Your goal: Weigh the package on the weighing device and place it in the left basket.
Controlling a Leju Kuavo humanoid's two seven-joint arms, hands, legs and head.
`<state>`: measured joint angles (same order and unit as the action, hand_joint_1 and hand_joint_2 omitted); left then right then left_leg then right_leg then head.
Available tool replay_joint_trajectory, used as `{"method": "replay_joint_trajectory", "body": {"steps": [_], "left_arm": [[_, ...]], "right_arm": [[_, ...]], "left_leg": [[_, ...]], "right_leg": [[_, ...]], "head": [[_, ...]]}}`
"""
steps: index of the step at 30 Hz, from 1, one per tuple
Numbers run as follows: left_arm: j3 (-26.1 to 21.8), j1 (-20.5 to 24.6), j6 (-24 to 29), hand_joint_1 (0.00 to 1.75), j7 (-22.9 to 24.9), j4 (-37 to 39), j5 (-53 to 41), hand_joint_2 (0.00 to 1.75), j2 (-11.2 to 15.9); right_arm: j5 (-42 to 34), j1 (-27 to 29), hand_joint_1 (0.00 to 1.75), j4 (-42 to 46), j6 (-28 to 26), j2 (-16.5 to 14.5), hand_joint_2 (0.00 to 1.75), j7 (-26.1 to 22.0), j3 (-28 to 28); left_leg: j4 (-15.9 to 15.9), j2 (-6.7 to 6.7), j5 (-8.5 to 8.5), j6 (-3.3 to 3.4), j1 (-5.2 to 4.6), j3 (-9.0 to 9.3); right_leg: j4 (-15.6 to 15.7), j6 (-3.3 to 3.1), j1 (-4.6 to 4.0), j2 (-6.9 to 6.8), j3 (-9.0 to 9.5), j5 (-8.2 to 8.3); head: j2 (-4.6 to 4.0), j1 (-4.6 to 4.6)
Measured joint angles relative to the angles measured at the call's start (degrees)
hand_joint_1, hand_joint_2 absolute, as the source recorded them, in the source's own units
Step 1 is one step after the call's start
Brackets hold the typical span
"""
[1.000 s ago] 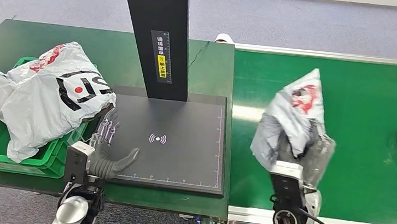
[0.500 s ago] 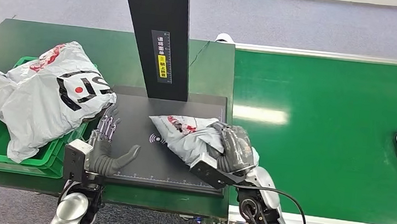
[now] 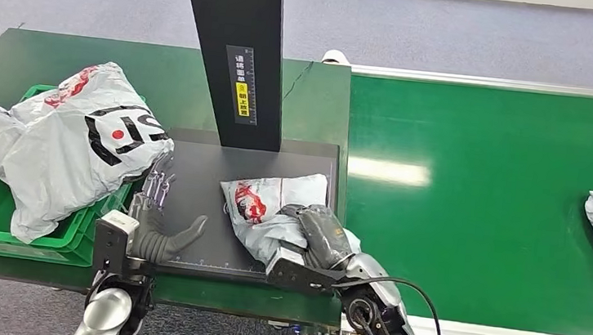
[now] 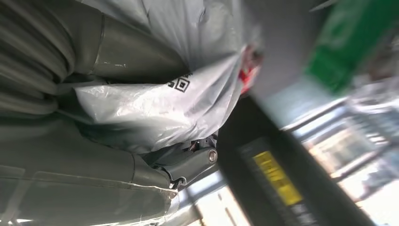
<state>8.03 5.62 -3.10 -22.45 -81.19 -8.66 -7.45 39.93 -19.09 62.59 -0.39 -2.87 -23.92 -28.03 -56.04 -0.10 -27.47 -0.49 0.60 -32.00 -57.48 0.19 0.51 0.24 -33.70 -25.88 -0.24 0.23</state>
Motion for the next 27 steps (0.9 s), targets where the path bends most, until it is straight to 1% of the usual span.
{"method": "replay_joint_trajectory", "body": {"steps": [3,7,9,12,17,18,21,22,25,27], "left_arm": [[-0.02,-0.37,-0.04,0.0,-0.21,-0.01,-0.24,1.75,-0.19],[-0.03,-0.89,-0.76,0.0,-0.55,-0.02,-0.07,1.75,-0.43],[-0.05,-1.02,-1.08,0.0,-0.58,-0.03,0.26,1.75,-0.47],[-0.08,-1.26,-1.37,0.0,-0.55,-0.07,0.52,1.75,-0.49],[-0.08,-1.51,-2.99,0.0,0.17,-0.16,0.73,1.75,-0.5],[-0.08,-1.51,-3.14,0.0,0.23,-0.16,0.77,1.75,-0.5],[-0.08,-1.52,-3.23,0.0,0.31,-0.16,0.8,1.75,-0.5],[-0.08,-1.54,-3.23,0.0,0.33,-0.16,0.83,1.75,-0.5],[-0.07,-1.69,-3.24,0.0,0.36,-0.16,0.93,1.75,-0.52],[-0.04,-1.83,-3.31,0.0,0.36,-0.16,0.92,1.75,-0.57]], "right_arm": [[-3.59,0.51,1.75,0.1,0.81,-0.07,1.75,-2.65,-0.32],[-10.61,2.04,1.75,1.7,-0.61,-0.1,1.75,-8.45,0.11],[-13.71,2.89,1.75,3.14,-1.16,-0.08,1.75,-10.5,0.71],[-16.6,4.04,1.75,5.36,-1.17,-0.05,1.75,-11.79,1.47],[-18.71,5.35,1.74,8.31,-1.51,-0.03,1.75,-11.91,2.39],[-18.7,5.5,1.34,8.69,-1.66,-0.03,1.75,-11.83,2.51],[-17.87,5.79,0.04,9.45,-3.12,-0.03,1.75,-11.27,2.85],[-17.01,5.83,0.0,9.58,-4.42,-0.04,1.75,-10.68,2.95],[-13.47,5.97,0.0,9.74,-9.58,-0.08,1.75,-7.8,3.21],[-11.56,6.16,0.0,9.72,-11.9,-0.15,1.75,-5.62,3.49]], "left_leg": [[0.0,0.0,0.0,0.0,0.0,-0.01],[0.0,0.0,-0.01,0.0,0.0,-0.04],[0.0,0.0,-0.01,0.0,0.0,-0.04],[0.0,0.01,-0.01,0.0,0.0,-0.03],[0.0,0.01,-0.01,0.0,0.0,-0.03],[0.0,0.01,-0.01,0.0,0.0,-0.03],[0.0,0.01,-0.01,0.0,0.0,-0.03],[0.0,0.01,-0.01,0.0,0.0,-0.03],[0.0,0.01,-0.01,0.0,0.0,-0.03],[0.0,0.01,-0.01,0.0,0.0,-0.03]], "right_leg": [[0.0,0.0,0.0,0.0,-0.02,0.0],[0.0,0.0,0.0,0.0,-0.04,0.0],[0.0,0.0,0.0,0.0,-0.04,0.0],[0.0,0.0,0.0,0.0,-0.04,0.0],[0.0,0.0,0.0,0.0,-0.03,0.0],[0.0,0.0,0.0,0.0,-0.04,0.0],[0.0,0.0,0.0,0.0,-0.03,0.0],[0.0,0.0,0.0,0.0,-0.03,0.0],[0.0,0.0,0.0,0.0,-0.03,0.0],[0.0,0.0,0.0,0.0,-0.03,0.0]], "head": [[0.0,-0.01],[0.0,0.0],[0.0,0.0],[0.0,0.0],[0.0,-0.01],[0.0,-0.01],[0.0,0.0],[0.0,0.0],[0.0,-0.01],[0.0,-0.01]]}}
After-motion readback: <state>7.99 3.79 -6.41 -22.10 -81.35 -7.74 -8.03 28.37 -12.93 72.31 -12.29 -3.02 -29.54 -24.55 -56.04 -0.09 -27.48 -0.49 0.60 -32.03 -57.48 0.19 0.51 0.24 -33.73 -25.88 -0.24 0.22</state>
